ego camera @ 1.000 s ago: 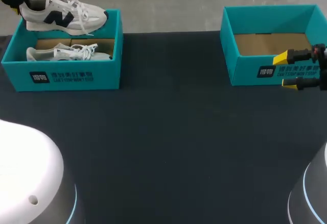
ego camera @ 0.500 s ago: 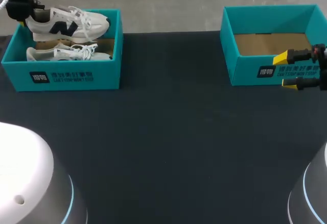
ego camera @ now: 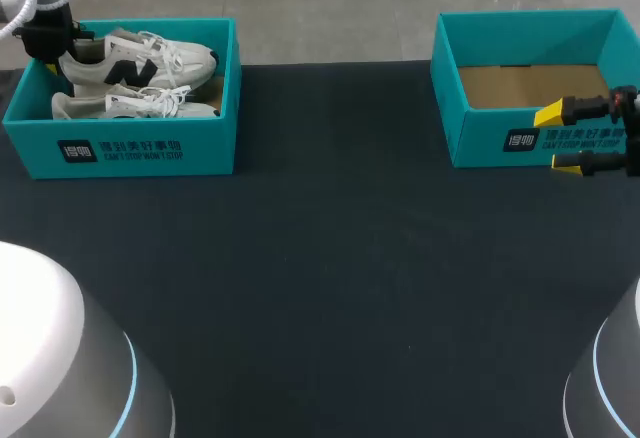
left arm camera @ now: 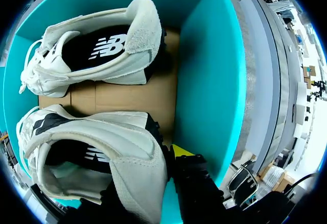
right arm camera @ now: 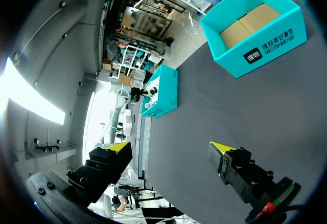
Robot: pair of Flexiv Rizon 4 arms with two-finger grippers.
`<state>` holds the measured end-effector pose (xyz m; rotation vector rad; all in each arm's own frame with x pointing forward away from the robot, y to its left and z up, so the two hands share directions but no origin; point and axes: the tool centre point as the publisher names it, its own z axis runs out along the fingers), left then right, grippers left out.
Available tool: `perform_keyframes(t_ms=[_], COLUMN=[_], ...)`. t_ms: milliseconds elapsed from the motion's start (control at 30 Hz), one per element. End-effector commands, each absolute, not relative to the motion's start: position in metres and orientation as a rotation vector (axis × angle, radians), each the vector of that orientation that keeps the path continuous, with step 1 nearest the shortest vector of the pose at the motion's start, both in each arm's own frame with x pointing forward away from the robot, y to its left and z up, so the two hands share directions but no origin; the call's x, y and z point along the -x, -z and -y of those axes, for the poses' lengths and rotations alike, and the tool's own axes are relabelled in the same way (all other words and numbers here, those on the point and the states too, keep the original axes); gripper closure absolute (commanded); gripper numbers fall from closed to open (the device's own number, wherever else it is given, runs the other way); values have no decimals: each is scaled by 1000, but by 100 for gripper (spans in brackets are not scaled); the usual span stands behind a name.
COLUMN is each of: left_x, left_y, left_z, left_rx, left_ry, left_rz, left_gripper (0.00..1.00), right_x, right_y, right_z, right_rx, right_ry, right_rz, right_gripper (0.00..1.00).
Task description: Take the shoe out of the shoebox, open the shoe tongue, remove and reinsert the insole, then place the shoe into the shoebox
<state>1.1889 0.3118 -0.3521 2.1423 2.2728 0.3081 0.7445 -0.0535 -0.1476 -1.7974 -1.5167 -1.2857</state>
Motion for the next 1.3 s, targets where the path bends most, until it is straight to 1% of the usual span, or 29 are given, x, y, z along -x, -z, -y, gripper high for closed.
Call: perform_keyframes(t_ms=[33,367,400,433,467,533,567,967,1300], left_x=[-1203,-1202,-1201,-1201,-1200,-1198,-1198,-1194,-1185], left_y=[368,381,381,381,380,376,376,347,298], left_z=[-312,-307,-306,-305,-304,-302,-301,-287,-274], left_rx=[-2156,-2198,-2200,-2201,-2203,-2209,-2213,-2245,-2189], left_ry=[-267,-218,-214,-212,-212,-214,-214,-197,-232], left_rz=[-2279,-2293,-2290,-2291,-2291,-2287,-2284,-2225,-2207], left_gripper=[100,100,98,60,28,6,0,0,0], right_x=[-744,-744,-744,-744,-744,-744,-744,-744,-744], right_y=[147,147,147,147,147,147,147,147,147], right_z=[53,53,53,53,53,53,53,53,53], right_rx=[1802,1802,1802,1802,1802,1802,1802,1802,1802], right_ry=[1282,1282,1282,1282,1282,1282,1282,1282,1282], right_rz=[1517,1517,1517,1517,1517,1517,1517,1517,1517], right_gripper=[0,0,0,0,0,0,0,0,0])
